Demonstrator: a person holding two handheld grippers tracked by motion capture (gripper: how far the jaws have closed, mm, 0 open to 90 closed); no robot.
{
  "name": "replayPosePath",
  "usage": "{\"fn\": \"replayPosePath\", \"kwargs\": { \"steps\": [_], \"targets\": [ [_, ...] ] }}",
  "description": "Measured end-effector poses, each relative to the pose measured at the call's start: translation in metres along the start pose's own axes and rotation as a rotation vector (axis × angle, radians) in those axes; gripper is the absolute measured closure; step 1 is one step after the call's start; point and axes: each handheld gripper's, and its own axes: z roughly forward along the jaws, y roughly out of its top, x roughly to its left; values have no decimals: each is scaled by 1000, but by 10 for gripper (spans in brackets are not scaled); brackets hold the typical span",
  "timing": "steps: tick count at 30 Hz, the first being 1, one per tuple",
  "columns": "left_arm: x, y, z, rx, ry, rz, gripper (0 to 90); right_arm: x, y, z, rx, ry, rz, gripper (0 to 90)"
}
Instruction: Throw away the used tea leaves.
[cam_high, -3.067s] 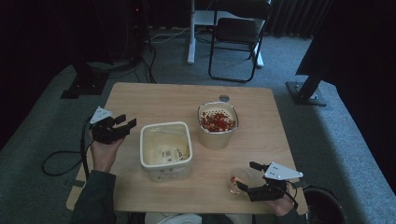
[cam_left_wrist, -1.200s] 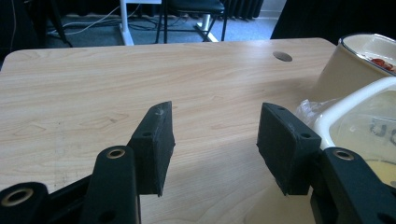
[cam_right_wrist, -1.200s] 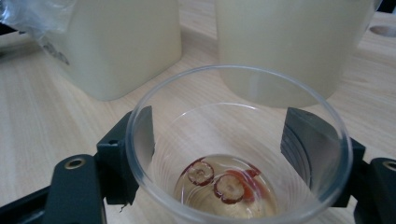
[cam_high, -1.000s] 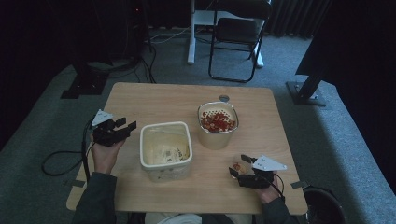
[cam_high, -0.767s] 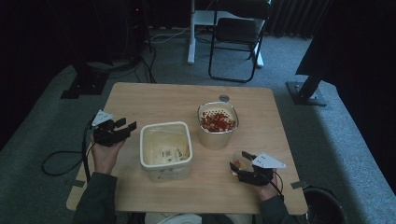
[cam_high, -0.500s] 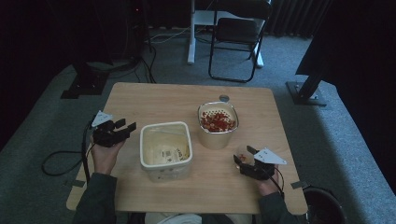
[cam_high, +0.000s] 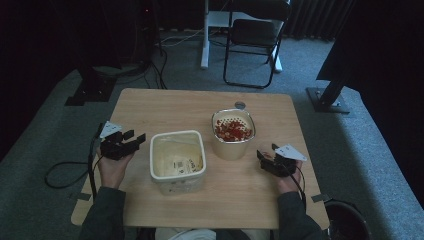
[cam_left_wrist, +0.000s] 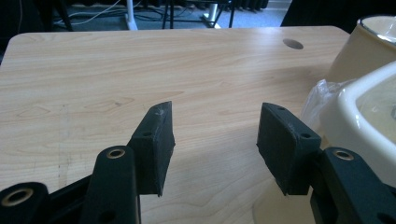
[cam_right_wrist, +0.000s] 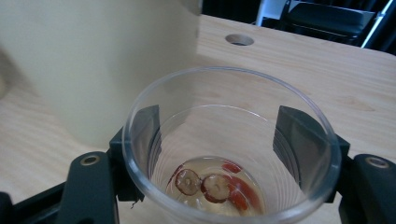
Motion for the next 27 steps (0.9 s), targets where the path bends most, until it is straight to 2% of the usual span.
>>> {"fn": "replayPosePath", "kwargs": {
  "steps": [7, 9, 11, 14, 18, 27],
  "targets": [
    [-1, -7, 1, 4, 15, 5, 464, -10, 7, 17, 0, -39, 6, 324],
    [-1, -11, 1, 8, 21, 2, 464, -13, 8, 22, -9, -51, 15, 328],
    [-2, -15, 3, 9, 25, -3, 464, -18, 10, 26, -8, -49, 44, 332],
    [-2, -20, 6, 20, 30, -10, 464, -21, 13, 32, -3, -64, 38, 340],
    [-2, -27, 10, 42, 45, 0, 462, -24, 18, 39, 6, -85, 27, 343],
    [0, -43, 19, 45, 114, 25, 463, -30, 45, 34, -38, -109, 22, 349]
  ]
}}
